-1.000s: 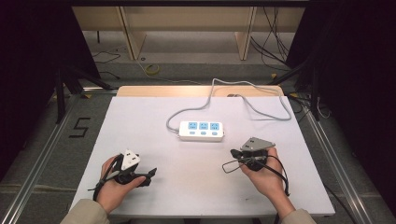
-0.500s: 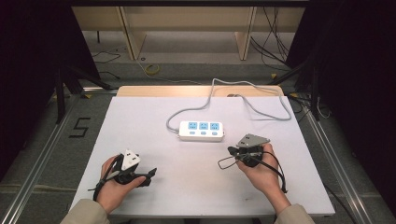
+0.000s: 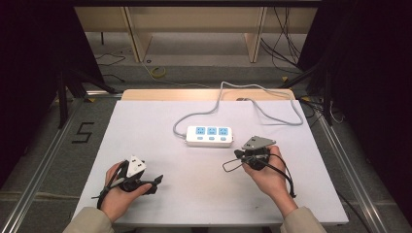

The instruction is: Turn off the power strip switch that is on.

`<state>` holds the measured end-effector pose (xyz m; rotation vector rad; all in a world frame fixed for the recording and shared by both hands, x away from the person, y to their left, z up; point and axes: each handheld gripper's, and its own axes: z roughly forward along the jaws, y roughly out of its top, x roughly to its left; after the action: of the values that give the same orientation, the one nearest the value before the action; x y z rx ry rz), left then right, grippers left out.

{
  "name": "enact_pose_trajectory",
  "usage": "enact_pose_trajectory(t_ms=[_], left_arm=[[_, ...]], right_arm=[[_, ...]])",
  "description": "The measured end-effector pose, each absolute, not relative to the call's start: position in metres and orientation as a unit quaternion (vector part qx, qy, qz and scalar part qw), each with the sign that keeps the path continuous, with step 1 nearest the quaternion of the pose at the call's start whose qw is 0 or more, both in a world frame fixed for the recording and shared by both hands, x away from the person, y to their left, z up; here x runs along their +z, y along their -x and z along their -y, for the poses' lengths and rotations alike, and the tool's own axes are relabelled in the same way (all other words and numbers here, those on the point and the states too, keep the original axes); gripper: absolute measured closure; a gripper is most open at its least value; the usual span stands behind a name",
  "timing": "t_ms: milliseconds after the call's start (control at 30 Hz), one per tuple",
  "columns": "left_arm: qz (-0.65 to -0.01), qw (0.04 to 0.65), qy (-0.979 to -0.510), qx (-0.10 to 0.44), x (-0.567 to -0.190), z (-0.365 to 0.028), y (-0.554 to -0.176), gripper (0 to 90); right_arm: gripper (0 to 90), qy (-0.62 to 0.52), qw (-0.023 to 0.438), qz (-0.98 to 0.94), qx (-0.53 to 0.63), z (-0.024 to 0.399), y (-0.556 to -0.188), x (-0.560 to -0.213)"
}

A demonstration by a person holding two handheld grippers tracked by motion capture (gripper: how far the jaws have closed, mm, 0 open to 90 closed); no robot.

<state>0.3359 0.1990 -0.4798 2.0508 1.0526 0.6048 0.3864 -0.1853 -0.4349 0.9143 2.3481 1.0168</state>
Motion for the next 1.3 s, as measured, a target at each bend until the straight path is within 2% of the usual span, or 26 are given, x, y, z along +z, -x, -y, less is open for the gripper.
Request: enact_pose_trajectory(t_ms=[1300], left_arm=[[-0.406, 0.366, -0.802, 0.241, -0.480, -0.200, -0.335, 15.8]], right_arm=[[90.0, -0.317, 0.202, -0.857, 0.353, 0.155, -0.412, -0.424]])
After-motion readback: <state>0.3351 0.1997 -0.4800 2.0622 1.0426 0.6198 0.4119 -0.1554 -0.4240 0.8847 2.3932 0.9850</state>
